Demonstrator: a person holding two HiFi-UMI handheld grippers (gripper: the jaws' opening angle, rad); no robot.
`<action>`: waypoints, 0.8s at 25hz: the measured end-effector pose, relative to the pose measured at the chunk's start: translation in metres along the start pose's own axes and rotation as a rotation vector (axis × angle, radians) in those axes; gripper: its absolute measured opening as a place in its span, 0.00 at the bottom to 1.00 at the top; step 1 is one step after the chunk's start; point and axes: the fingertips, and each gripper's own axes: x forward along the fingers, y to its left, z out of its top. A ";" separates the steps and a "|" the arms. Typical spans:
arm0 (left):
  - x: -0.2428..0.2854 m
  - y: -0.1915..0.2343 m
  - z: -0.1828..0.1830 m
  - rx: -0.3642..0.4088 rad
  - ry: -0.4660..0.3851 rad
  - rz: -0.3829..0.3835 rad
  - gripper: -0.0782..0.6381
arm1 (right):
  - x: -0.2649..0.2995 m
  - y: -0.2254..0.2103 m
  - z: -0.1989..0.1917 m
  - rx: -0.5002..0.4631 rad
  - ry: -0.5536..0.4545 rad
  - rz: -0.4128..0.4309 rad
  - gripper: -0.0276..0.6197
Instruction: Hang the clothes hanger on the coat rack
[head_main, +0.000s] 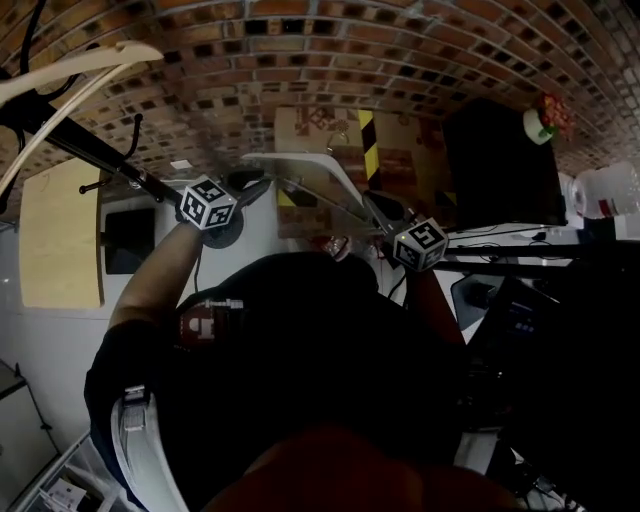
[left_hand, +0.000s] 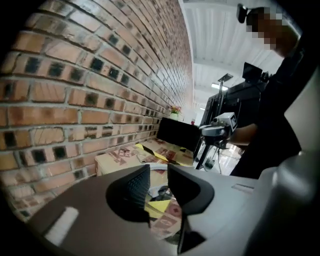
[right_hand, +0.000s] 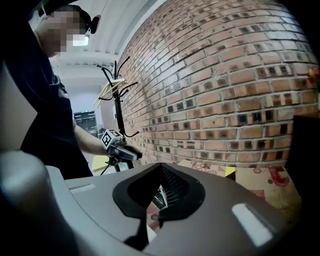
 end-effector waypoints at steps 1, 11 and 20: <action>0.010 0.011 0.000 0.039 0.037 0.013 0.24 | -0.005 -0.001 -0.001 0.004 -0.001 -0.010 0.06; 0.091 0.117 -0.066 0.109 0.543 0.012 0.55 | -0.067 -0.021 -0.034 0.100 0.033 -0.183 0.06; 0.119 0.118 -0.113 -0.039 0.766 -0.147 0.56 | -0.082 -0.036 -0.060 0.129 0.058 -0.239 0.06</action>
